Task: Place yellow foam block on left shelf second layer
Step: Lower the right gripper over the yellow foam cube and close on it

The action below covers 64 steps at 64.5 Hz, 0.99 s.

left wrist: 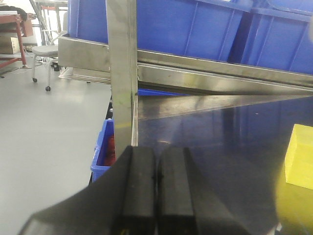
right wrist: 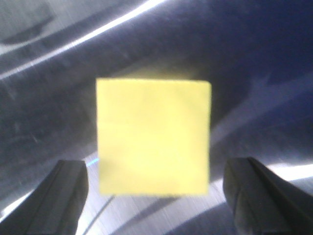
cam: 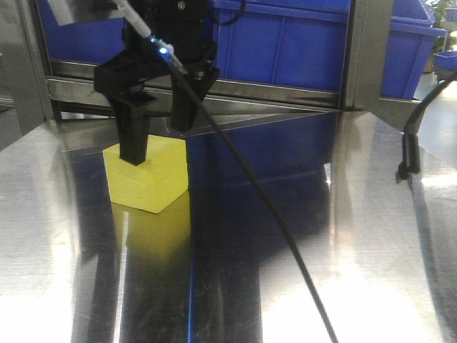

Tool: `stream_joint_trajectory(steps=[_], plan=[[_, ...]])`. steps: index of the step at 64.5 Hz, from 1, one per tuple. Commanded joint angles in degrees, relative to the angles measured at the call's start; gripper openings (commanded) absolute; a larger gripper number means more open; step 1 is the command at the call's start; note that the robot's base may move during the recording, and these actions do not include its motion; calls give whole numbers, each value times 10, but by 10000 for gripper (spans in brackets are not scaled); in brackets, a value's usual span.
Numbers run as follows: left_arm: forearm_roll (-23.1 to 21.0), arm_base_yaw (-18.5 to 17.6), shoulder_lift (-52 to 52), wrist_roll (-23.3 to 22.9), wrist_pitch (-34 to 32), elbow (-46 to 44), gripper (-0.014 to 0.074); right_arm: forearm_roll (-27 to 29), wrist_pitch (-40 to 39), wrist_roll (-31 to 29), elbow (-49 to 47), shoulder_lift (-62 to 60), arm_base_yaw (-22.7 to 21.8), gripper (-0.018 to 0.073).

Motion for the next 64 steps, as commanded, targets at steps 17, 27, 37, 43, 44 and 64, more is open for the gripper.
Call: stream_joint_trajectory(steps=[17,27,37,43,44,64], plan=[[-4,1,-8,-2,-48,16,136,10,-35,-5,-21,-23,-4,629],[-4,1,-8,-2,-48,16,136,7,-45,-5,-21,-23,-6,629],[-4,1,-8,-2,-48,16,136,7,-46,-5,-21,-22,-6,629],[-4,1,-8,-2,-48,16,136,7,-47,-5,-21,-15,-7,629],[-4,1,-8,-2,-48,16,136,7,-47,-5,-21,-14,-8,629],[-4,1,-8,-2,-48,16,136,7,-50,-12,-21,14,-10,623]])
